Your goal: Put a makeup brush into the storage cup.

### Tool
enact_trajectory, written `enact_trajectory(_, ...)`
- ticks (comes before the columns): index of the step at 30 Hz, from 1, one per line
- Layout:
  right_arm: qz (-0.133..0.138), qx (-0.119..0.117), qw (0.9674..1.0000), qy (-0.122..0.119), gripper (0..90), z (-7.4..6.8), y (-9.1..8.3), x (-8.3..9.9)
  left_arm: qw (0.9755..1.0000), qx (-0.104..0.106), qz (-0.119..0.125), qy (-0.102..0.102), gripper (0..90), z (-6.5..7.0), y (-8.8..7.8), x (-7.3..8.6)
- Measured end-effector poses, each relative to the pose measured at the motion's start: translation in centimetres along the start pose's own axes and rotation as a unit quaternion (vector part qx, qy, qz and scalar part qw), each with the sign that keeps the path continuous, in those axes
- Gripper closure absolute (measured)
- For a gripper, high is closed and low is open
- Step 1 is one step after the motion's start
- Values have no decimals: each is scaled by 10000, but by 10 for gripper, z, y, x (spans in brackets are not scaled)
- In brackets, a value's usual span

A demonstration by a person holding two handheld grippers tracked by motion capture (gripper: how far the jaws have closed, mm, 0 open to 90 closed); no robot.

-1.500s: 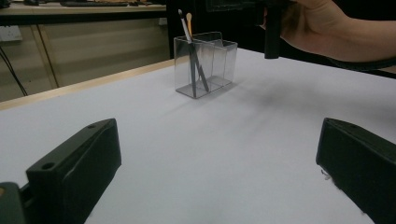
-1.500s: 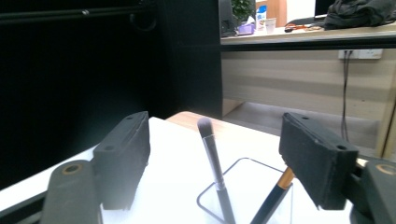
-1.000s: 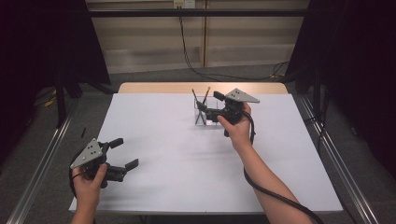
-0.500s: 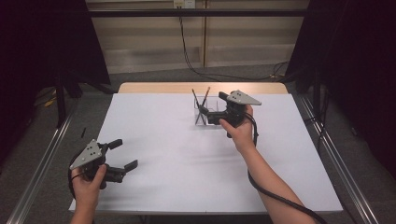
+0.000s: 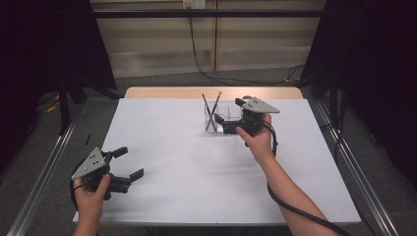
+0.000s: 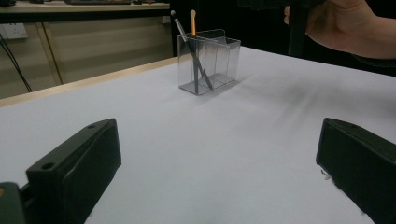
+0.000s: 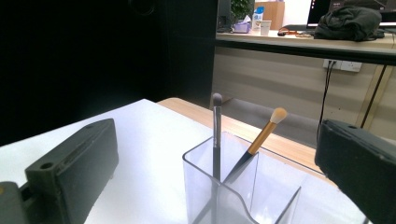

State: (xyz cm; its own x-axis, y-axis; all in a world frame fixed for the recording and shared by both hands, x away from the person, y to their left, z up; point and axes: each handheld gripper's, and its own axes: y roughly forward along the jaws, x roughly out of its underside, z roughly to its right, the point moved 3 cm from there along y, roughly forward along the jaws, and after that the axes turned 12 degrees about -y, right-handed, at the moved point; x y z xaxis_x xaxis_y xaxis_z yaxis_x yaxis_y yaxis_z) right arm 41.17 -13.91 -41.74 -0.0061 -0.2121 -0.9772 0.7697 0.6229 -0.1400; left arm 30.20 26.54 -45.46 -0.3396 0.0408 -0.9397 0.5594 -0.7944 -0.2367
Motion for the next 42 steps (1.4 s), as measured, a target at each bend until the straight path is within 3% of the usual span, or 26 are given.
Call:
enact_trajectory(16,-3,-31,10000,-11,6,3,-15,4,10000,-10,21,-8,0,2,2,-2)
enact_trajectory(32,-20,11,10000,-49,13,11,-44,13,10000,-21,-58,45,0,4,3,-1)
enact_trajectory(42,-104,-51,9997,-202,17,8,-53,20,10000,-44,-48,55,0,4,1,-1)
